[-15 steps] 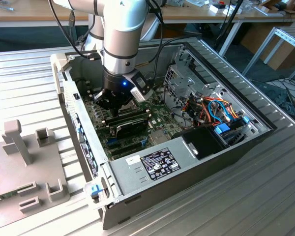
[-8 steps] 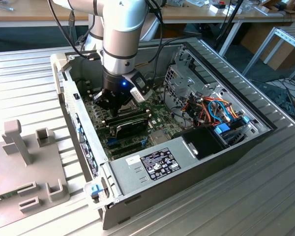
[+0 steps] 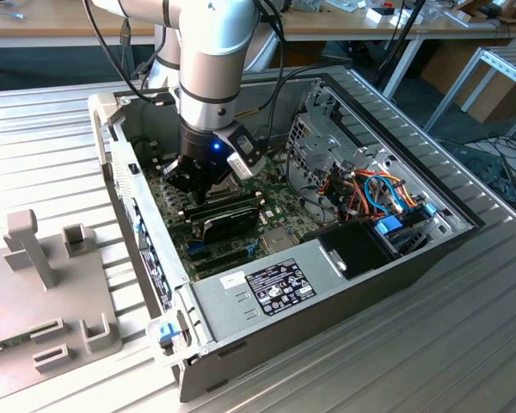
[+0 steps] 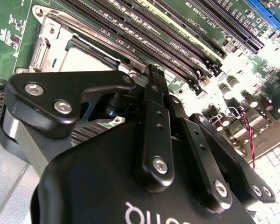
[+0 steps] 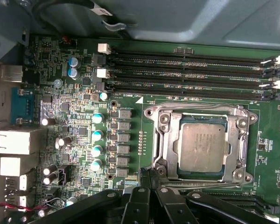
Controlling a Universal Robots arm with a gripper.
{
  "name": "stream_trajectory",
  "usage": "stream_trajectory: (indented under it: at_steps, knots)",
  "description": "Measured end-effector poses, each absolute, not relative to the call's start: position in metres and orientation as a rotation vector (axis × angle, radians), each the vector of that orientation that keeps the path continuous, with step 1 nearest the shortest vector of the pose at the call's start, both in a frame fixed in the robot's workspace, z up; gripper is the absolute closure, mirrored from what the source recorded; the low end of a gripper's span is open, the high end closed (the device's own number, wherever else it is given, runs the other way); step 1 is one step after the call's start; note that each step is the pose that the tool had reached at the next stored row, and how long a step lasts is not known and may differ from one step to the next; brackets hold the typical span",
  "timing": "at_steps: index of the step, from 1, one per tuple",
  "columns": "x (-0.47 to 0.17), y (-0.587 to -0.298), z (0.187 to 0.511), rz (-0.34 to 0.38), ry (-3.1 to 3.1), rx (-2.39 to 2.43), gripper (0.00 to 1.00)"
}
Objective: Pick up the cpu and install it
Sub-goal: 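Install the second cpu locking lever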
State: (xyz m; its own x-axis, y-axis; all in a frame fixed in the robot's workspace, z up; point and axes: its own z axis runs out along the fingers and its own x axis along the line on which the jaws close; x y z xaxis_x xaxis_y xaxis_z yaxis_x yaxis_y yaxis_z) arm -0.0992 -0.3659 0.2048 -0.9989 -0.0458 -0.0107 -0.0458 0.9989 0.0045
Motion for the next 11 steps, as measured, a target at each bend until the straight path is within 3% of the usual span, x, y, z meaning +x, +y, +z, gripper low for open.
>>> stream_trajectory:
  at_steps: [11]
  knots:
    - [-0.0992,-0.3659,0.2032,0.008,3.130,-0.072,0.89]
